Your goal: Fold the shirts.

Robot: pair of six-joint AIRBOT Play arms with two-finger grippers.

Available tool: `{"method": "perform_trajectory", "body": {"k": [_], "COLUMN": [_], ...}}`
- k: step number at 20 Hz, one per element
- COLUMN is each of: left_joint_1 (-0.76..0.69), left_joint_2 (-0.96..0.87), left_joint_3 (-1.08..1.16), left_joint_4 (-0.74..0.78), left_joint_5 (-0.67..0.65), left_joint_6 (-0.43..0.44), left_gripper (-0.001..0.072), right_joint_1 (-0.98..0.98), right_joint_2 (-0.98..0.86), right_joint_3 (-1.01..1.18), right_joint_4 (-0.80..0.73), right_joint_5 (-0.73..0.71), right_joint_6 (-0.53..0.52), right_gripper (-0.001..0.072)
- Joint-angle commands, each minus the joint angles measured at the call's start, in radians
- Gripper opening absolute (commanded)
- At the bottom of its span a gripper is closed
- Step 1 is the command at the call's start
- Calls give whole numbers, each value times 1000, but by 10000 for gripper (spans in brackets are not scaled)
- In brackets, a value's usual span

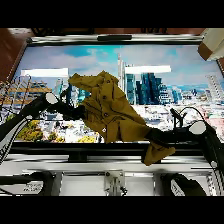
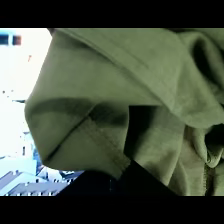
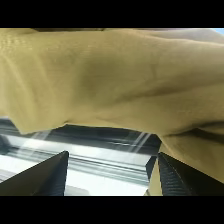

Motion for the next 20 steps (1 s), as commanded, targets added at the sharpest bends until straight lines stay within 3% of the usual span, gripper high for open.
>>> {"method": "perform_trajectory", "body": {"k": [1, 6, 9, 10, 12, 16, 20], "left_joint_1": [0, 0, 0, 0, 1, 19, 27], "left_joint_2": [28, 64, 71, 72, 84, 132, 182], "left_joint_3": [1, 1, 1, 1, 2, 126, 507], "left_joint_4": [0, 0, 0, 0, 0, 0, -12], "left_joint_5": [-11, -16, -26, -32, -36, -117, -216], "left_joint_6": [35, 47, 65, 65, 68, 192, 243], "left_gripper": [51, 51, 51, 52, 51, 51, 51], "right_joint_1": [77, 288, 341, 344, 338, 281, 184], "right_joint_2": [-26, -161, -227, -237, -237, -215, -145], "right_joint_3": [-20, -20, -20, -20, 4, 214, 621], "right_joint_4": [10, 25, 82, 110, 127, 118, 117], "right_joint_5": [-80, -365, -461, -480, -480, -453, -446], "right_joint_6": [48, 214, 242, 226, 193, 49, -113], "right_gripper": [652, 652, 650, 620, 75, 71, 70]}}
